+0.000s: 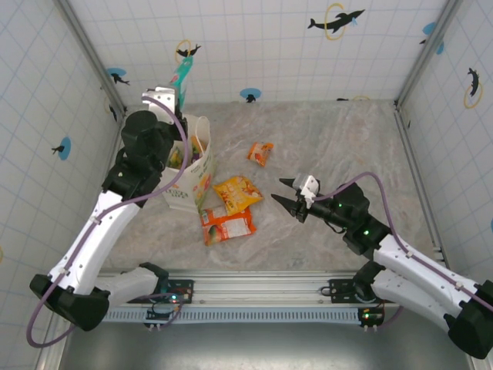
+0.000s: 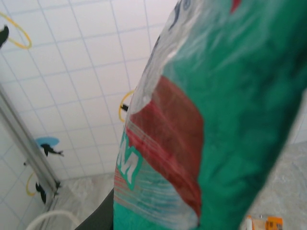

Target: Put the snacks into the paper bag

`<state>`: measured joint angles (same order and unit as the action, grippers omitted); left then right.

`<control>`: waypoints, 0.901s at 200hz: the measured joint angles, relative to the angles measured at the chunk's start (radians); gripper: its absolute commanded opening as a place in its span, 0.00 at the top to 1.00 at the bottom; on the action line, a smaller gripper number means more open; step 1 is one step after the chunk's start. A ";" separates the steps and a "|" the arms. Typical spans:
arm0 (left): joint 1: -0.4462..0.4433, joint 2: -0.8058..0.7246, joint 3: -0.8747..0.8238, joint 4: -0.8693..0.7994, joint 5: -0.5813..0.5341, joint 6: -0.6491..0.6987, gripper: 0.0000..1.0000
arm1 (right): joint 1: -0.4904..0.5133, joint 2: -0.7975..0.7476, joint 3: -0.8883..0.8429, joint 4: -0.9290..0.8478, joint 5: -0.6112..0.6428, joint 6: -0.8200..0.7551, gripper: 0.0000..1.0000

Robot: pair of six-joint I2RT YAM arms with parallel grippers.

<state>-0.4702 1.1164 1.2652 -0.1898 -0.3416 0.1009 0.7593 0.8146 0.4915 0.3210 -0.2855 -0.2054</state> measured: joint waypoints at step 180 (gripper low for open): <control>0.113 -0.002 -0.125 -0.156 -0.011 -0.217 0.48 | 0.011 0.005 -0.001 -0.006 0.019 0.023 0.50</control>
<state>-0.3573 1.1149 1.1404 -0.3462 -0.3531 -0.1162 0.7700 0.8192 0.4904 0.3153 -0.2661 -0.1825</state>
